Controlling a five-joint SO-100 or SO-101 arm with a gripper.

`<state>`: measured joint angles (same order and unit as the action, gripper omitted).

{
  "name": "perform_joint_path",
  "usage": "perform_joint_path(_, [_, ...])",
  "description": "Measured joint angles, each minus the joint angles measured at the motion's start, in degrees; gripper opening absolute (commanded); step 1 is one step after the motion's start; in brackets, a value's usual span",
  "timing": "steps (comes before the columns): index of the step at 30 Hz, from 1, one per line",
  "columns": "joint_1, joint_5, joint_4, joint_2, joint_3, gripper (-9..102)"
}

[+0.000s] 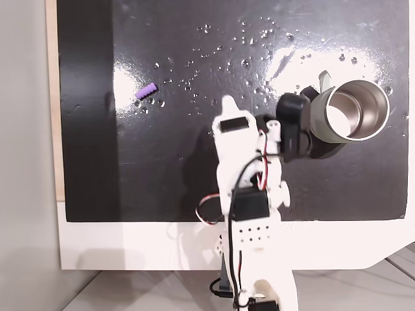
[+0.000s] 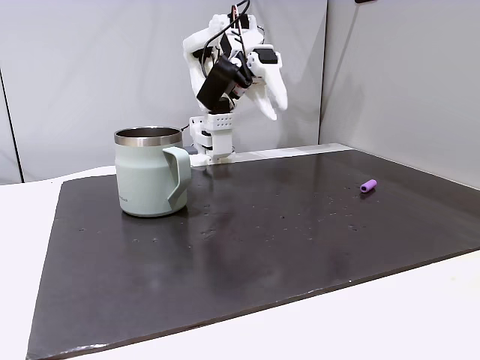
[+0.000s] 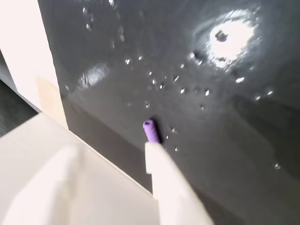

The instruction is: Grasp a pengrip and put it in the cup.

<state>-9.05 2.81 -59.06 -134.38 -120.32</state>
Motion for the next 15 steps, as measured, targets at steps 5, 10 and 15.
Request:
perform_joint_path(5, [-4.04,-0.88,-6.06,12.39,14.06,26])
perform_joint_path(10, [-8.00,-5.98,-13.10,25.93,28.04,26])
perform_joint_path(15, [-12.22,-11.43,-19.42,39.81,42.89,26])
